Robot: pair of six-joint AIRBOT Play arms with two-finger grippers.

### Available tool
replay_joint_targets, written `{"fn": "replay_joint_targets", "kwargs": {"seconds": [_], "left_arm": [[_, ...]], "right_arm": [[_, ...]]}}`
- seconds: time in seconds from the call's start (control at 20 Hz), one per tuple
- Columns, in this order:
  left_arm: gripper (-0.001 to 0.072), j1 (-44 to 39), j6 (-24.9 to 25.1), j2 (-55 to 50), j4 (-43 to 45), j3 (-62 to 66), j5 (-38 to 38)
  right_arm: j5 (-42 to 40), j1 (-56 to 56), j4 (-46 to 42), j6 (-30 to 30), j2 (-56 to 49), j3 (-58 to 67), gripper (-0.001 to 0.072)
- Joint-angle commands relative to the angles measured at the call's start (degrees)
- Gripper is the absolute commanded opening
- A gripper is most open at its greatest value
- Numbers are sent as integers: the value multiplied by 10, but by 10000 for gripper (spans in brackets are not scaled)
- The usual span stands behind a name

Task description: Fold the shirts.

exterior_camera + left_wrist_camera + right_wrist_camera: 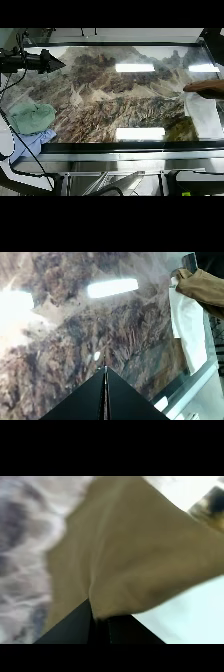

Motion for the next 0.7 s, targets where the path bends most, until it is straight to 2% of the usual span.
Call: {"fn": "replay_joint_targets", "kwargs": {"seconds": [0.0, 0.2, 0.35, 0.4, 0.45, 0.5, 0.65], "left_arm": [[14, -1, -1, 0, 0, 0, -7], [14, -1, -1, 0, 0, 0, -28], [14, -1, -1, 0, 0, 0, -41], [14, -1, -1, 0, 0, 0, -41], [14, -1, -1, 0, 0, 0, -41], [14, -1, -1, 0, 0, 0, -41], [14, -1, -1, 0, -2, 0, -41]], "right_arm": [[39, -15, -129, 76, 77, -140, 19], [-16, -15, -142, 74, 128, -313, 20], [-28, -15, -141, 70, 125, -376, 30], [-19, -15, -141, 62, 118, -377, 136], [-3, -15, -141, 43, 116, -377, 483], [11, -15, -141, 29, 116, -376, 695], [22, -14, -124, 31, 122, -365, 695]]}}
